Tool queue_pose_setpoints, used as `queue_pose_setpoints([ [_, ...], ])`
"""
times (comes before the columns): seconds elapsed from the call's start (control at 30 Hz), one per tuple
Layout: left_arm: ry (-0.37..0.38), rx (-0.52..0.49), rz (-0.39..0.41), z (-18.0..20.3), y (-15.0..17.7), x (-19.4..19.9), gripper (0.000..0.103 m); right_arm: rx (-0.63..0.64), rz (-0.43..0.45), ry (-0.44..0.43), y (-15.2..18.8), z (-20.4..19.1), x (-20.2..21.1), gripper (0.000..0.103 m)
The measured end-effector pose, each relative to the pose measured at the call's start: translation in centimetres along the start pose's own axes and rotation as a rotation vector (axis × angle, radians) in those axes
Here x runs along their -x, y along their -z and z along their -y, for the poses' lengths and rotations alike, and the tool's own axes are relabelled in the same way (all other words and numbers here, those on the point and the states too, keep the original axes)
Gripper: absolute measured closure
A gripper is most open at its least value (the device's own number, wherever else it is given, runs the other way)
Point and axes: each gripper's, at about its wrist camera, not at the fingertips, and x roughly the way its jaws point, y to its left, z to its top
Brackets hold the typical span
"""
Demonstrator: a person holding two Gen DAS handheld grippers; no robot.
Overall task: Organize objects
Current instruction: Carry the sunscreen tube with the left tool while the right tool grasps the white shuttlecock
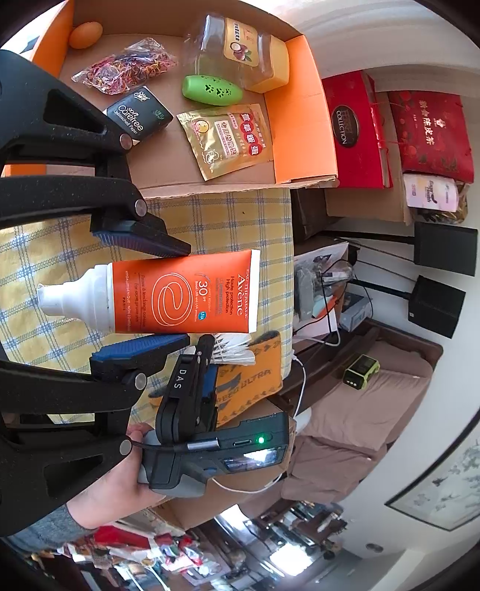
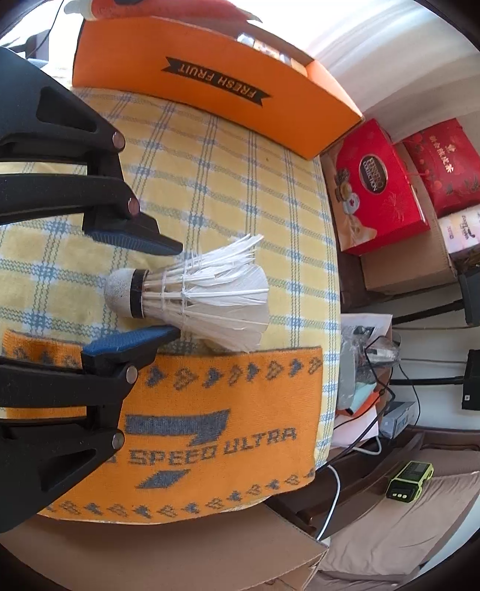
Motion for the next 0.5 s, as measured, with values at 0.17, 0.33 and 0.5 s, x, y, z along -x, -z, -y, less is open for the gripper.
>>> queue_pose_setpoints([
  [0.17,-0.011,0.008,0.012,-0.9,-0.2,0.7,0.064,-0.010,0.042,-0.019,0.2,0.0,1.2,0.070],
  [0.33,-0.037,0.024,0.034,-2.7,-0.6,2.1,0.064,0.004,0.092,-0.063,0.2,-1.4,3.8,0.070],
  [0.5,-0.085,0.049,0.058,-5.5,-0.7,3.7,0.064,0.056,0.131,-0.112,-0.5,-4.3,6.6,0.070],
])
